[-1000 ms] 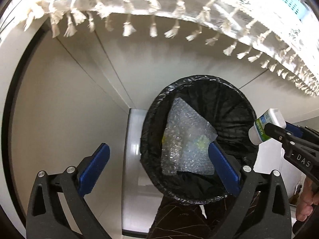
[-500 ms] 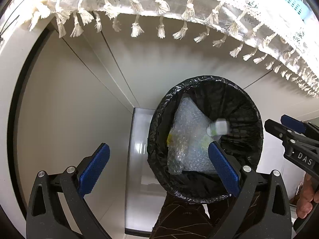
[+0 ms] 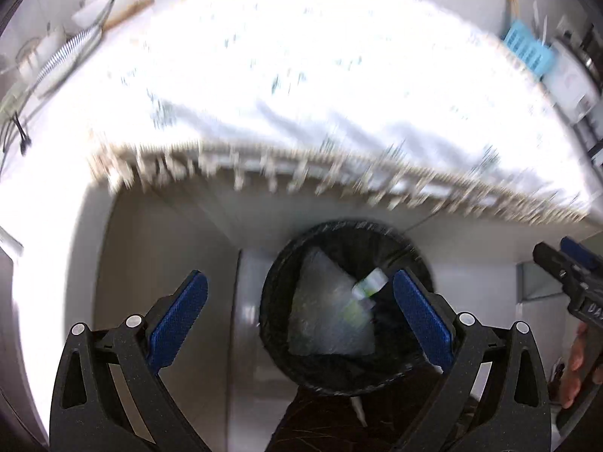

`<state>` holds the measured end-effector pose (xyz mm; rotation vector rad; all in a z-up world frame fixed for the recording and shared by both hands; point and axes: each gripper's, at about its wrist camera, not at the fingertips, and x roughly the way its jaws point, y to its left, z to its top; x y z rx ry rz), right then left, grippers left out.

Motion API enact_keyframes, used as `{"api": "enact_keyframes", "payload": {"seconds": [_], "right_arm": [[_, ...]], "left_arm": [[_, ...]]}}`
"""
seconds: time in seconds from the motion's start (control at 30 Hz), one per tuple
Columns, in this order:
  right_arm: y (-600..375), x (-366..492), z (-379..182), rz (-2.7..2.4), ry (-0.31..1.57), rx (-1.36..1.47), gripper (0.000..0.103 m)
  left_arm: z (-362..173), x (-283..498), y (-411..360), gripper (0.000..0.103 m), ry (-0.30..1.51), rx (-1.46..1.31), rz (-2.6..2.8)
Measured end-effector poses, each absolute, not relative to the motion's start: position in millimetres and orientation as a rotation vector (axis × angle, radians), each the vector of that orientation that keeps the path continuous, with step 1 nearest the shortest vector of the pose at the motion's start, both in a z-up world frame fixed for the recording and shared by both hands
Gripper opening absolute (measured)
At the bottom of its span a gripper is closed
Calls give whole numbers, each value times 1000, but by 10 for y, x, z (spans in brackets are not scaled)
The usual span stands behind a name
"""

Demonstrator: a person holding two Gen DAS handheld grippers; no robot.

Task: Collect trash

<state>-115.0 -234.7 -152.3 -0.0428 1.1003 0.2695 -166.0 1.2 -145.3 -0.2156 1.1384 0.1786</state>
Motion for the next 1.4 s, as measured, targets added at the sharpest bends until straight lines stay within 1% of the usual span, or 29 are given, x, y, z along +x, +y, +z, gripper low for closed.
{"api": "enact_keyframes", "payload": {"seconds": [0.3, 0.53, 1.4], "right_arm": [[-2768, -1136, -733, 195, 966, -33, 95], [-2914, -1180, -293, 158, 908, -43, 95], [-2900, -1191, -231, 159, 899, -34, 95]], "left_arm": [[-596, -1555, -113, 97, 1012, -171, 144], [-298, -1542, -245, 97, 984, -146, 119], [-223, -1572, -297, 97, 968, -132, 101]]}}
